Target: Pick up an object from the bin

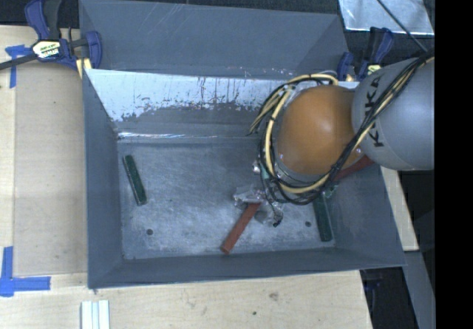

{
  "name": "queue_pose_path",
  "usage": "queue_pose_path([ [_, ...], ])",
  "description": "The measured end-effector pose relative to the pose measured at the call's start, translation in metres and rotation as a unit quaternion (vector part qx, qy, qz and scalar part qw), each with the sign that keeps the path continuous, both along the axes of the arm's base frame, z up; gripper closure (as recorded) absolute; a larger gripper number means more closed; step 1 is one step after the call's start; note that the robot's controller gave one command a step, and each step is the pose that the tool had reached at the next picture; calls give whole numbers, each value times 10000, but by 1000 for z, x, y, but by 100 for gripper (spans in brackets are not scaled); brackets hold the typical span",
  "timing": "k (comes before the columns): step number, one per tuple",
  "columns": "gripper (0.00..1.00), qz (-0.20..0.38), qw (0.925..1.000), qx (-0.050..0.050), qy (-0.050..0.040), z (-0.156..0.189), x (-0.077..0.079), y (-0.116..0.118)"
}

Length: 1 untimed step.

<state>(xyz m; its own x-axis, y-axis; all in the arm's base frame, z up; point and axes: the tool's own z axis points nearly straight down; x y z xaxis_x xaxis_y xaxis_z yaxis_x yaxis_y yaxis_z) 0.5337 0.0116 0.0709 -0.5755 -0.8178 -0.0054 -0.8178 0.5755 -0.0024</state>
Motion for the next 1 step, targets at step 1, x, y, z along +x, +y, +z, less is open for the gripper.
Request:
queue_pose_path([
  [1,100,757,9971,-27,-30,129,4,-55],
])
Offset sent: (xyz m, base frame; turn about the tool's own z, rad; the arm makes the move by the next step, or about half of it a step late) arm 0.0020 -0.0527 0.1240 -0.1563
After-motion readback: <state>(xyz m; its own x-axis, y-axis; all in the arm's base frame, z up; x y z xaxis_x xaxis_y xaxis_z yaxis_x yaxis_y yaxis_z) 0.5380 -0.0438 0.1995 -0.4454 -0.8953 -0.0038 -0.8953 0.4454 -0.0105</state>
